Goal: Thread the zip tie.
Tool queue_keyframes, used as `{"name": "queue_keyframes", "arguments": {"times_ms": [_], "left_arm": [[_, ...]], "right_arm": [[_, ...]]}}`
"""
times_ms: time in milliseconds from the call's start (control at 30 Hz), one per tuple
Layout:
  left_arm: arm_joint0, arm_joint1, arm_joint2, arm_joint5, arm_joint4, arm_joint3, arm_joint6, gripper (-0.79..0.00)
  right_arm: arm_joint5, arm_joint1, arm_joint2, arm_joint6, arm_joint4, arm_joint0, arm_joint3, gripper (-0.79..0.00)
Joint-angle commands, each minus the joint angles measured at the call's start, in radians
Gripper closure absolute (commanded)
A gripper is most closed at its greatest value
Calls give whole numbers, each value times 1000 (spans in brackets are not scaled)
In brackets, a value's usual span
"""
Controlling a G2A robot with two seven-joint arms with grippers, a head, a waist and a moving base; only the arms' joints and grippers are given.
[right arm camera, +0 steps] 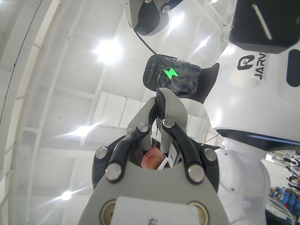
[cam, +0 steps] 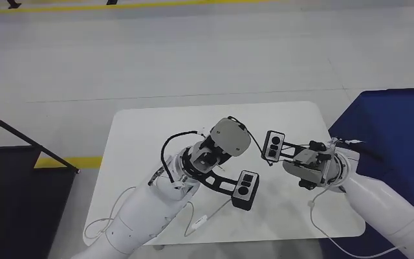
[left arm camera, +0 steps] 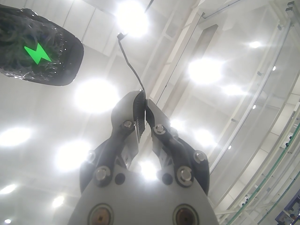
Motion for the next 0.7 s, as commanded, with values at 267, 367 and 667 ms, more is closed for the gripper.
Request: {"name": "queue_keyframes", "arguments": {"times_ms": [267, 367, 667], "left_arm": [[1, 2, 6, 8, 0, 5, -26, 0], [-1, 3, 9, 9, 0, 6, -29, 0], [-1, 7, 13, 16, 0, 8, -54, 0]], "right_arm": [[8, -12, 22, -8, -11, -17, -4, 0], [10, -15, 28, -10, -15, -20, -5, 0], [17, -26, 41, -17, -21, -30, -6, 0]]}}
